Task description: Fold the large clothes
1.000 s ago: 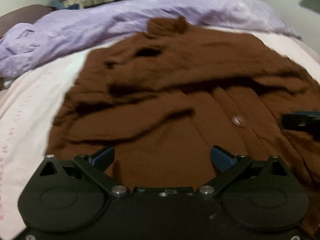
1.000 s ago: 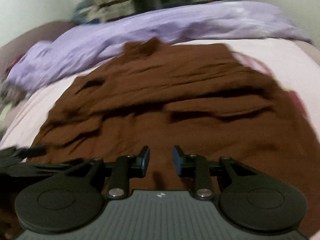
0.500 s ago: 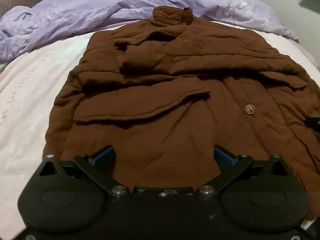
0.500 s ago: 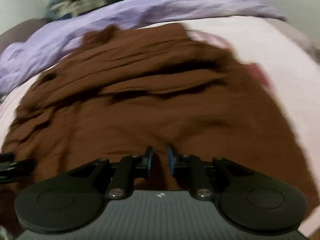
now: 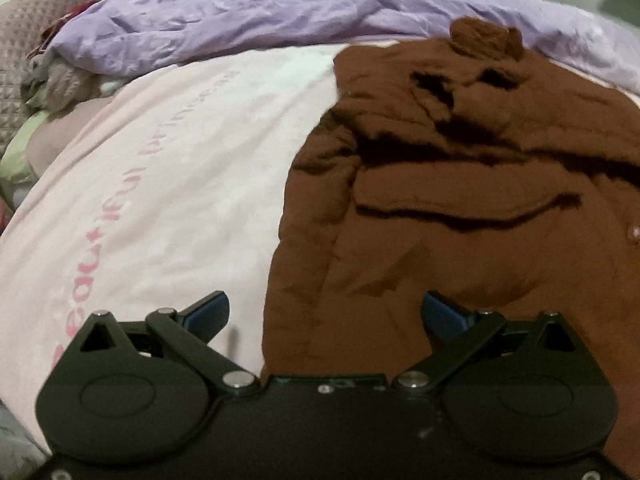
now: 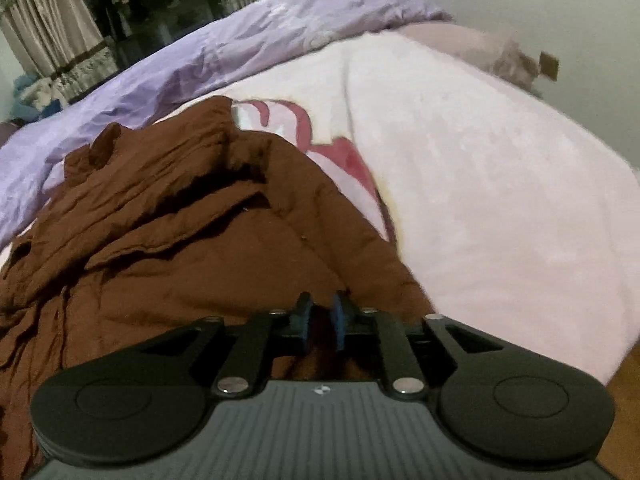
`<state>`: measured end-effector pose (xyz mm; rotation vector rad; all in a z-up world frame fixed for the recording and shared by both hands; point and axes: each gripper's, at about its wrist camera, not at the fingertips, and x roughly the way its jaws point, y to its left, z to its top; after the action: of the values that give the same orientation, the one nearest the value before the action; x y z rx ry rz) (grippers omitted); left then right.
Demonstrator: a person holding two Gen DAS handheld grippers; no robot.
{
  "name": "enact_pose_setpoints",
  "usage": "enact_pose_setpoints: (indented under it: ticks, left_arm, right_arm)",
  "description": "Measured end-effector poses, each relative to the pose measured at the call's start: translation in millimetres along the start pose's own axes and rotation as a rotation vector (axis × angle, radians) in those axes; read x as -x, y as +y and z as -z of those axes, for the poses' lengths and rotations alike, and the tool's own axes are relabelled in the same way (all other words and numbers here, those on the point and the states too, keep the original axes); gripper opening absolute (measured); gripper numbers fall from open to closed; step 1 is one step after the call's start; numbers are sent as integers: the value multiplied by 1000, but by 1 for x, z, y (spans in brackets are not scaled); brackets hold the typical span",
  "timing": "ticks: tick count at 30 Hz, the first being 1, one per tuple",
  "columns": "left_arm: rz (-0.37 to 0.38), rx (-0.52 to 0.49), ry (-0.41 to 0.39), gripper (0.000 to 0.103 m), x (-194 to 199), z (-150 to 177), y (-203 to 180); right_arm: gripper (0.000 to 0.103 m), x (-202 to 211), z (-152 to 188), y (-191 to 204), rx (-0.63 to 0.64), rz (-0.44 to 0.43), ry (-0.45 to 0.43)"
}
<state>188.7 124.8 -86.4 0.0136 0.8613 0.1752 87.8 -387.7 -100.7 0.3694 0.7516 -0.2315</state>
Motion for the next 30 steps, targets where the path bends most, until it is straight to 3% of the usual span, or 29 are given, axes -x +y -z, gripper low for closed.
enact_pose_setpoints:
  ticks: [4, 7, 10, 14, 17, 19, 23, 26, 30]
  left_arm:
    - [67, -51, -66, 103, 28, -4, -39]
    - [158, -99, -102, 103, 46, 1, -78]
    - [228, -164, -65, 103, 46, 14, -111]
    - [189, -241, 3, 103, 30, 31, -131]
    - [212, -221, -13, 103, 32, 31, -112]
    - [280, -151, 8, 103, 26, 26, -89]
    - [279, -125, -7, 103, 32, 39, -66]
    - [241, -131, -17, 103, 38, 45, -50]
    - [94, -131, -27, 103, 36, 47, -26]
  right_arm:
    - [40, 18, 6, 45, 84, -104, -45]
    - [40, 29, 19, 84, 170, -218, -34]
    - [40, 29, 40, 117, 258, -278, 1]
    - [40, 2, 64, 139, 358, -239, 84]
    - [40, 1, 62, 121, 344, -258, 72]
    - [40, 2, 54, 103, 304, -275, 86]
    - [40, 9, 45, 62, 279, -175, 66]
    - [35, 12, 38, 22, 221, -88, 41]
    - [23, 13, 30, -15, 120, -101, 37]
